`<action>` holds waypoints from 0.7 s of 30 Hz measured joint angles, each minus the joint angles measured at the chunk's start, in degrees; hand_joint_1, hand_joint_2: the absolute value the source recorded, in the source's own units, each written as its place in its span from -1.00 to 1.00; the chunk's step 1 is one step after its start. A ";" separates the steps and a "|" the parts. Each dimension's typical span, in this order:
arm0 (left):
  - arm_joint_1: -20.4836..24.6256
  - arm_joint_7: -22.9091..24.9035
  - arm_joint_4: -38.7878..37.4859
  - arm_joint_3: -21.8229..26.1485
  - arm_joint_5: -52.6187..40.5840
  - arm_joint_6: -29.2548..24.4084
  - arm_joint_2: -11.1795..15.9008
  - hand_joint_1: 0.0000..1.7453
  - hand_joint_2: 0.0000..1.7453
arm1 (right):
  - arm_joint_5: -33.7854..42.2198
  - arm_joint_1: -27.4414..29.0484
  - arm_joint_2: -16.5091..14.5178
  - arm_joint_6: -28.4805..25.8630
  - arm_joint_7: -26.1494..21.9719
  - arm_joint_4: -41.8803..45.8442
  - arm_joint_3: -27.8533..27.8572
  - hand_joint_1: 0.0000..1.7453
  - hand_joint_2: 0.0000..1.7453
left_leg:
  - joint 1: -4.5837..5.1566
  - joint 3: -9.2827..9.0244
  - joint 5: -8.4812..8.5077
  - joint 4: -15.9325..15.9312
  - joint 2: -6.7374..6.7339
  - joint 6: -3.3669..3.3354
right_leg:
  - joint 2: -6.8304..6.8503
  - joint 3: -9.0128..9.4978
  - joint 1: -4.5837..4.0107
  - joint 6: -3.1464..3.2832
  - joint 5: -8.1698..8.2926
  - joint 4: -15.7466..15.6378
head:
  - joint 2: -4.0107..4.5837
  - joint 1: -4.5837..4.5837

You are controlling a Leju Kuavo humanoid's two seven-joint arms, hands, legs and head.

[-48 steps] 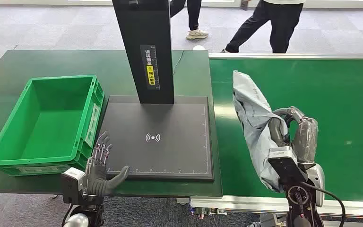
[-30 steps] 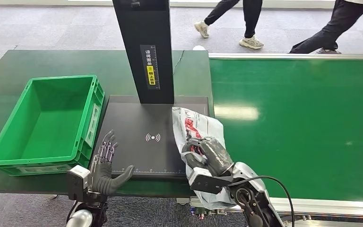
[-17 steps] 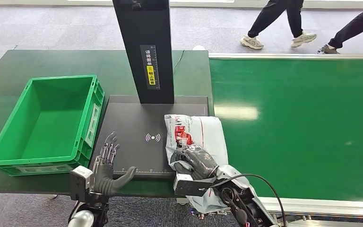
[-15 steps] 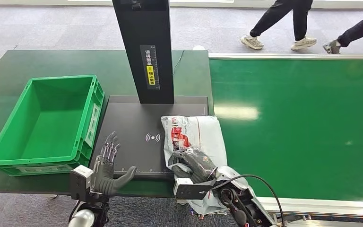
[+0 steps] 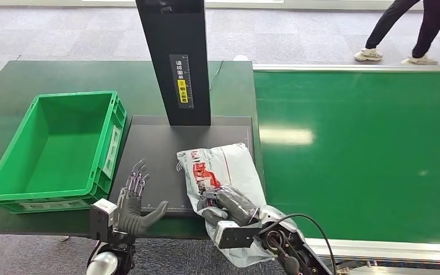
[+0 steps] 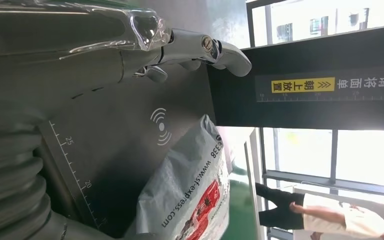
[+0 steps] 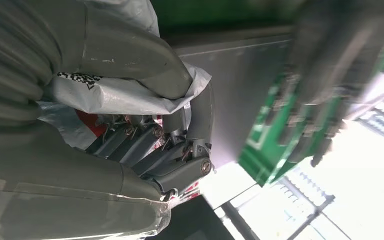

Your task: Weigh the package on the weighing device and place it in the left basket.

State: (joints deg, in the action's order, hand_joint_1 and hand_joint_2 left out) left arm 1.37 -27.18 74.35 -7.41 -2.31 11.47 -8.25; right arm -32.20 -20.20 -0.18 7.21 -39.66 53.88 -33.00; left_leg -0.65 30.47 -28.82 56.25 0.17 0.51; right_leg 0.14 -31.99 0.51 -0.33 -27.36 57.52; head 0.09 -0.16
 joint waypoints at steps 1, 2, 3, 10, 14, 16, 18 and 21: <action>0.11 -0.10 -0.16 -0.05 0.05 -0.01 0.01 -1.00 1.00 | 1.43 0.21 0.12 0.63 -0.13 0.72 -0.31 1.00 1.00 | 0.00 0.00 0.00 0.00 0.00 0.00 | 0.00 0.00 0.00 0.00 0.00 0.00 | 0.00 0.01; 0.21 -0.16 -0.31 -0.09 0.11 -0.01 0.01 -1.00 1.00 | 2.58 0.36 0.28 0.91 -0.19 1.42 -0.66 1.00 1.00 | 0.00 0.00 0.00 0.00 0.00 0.00 | 0.00 0.00 0.00 0.00 0.00 0.00 | 0.00 0.00; 0.29 -0.21 -0.40 -0.10 0.19 -0.02 0.03 -1.00 1.00 | 3.57 0.45 0.47 1.01 -0.23 2.09 -1.03 1.00 1.00 | 0.00 0.01 0.00 0.00 0.00 0.00 | 0.00 0.00 0.00 0.00 0.00 0.00 | 0.00 0.00; 0.27 -0.29 -0.49 -0.09 0.62 -0.16 0.35 -1.00 1.00 | 3.04 0.47 1.21 -6.62 -0.30 4.64 -2.95 -0.71 1.00 | 0.00 0.01 0.00 0.00 0.02 0.00 | 0.00 0.01 0.00 0.00 0.00 0.00 | 0.00 -0.01; 0.08 -0.30 -0.48 -0.09 0.64 -0.15 0.42 -1.00 1.00 | 3.39 0.64 1.20 -9.94 -0.30 6.17 -3.07 -1.00 1.00 | 0.00 0.00 0.00 0.00 0.02 0.00 | 0.00 0.01 0.00 0.00 0.00 0.00 | 0.00 0.00; -0.01 -0.30 -0.48 -0.11 0.63 -0.13 0.42 -1.00 1.00 | 4.19 0.81 1.20 -11.28 -0.30 7.02 -3.10 -1.00 1.00 | 0.00 0.00 0.00 0.00 0.02 0.00 | 0.00 0.01 0.00 0.00 0.00 0.00 | 0.00 -0.01; -0.08 -0.30 -0.48 -0.14 0.63 -0.13 0.42 -1.00 1.00 | 4.44 0.97 1.20 -12.16 -0.30 7.49 -3.06 -1.00 1.00 | 0.00 0.00 0.00 0.00 0.01 0.00 | 0.00 0.01 0.00 0.00 0.00 0.00 | 0.00 -0.01; -0.16 -0.30 -0.48 -0.15 0.63 -0.13 0.42 -1.00 1.00 | 4.49 1.19 1.20 -12.62 -0.30 7.84 -3.02 -1.00 1.00 | 0.00 0.00 0.00 0.00 0.01 0.00 | 0.00 0.01 0.00 0.00 0.00 0.00 | 0.00 -0.01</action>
State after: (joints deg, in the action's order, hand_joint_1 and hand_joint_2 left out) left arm 1.20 -27.47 73.88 -7.56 -1.68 11.34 -7.82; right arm -27.71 -19.00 1.03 -5.42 -39.95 61.72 -36.01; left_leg -0.65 30.47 -28.82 56.25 0.18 0.51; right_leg 0.14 -31.98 0.51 -0.33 -27.37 57.52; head 0.09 -0.17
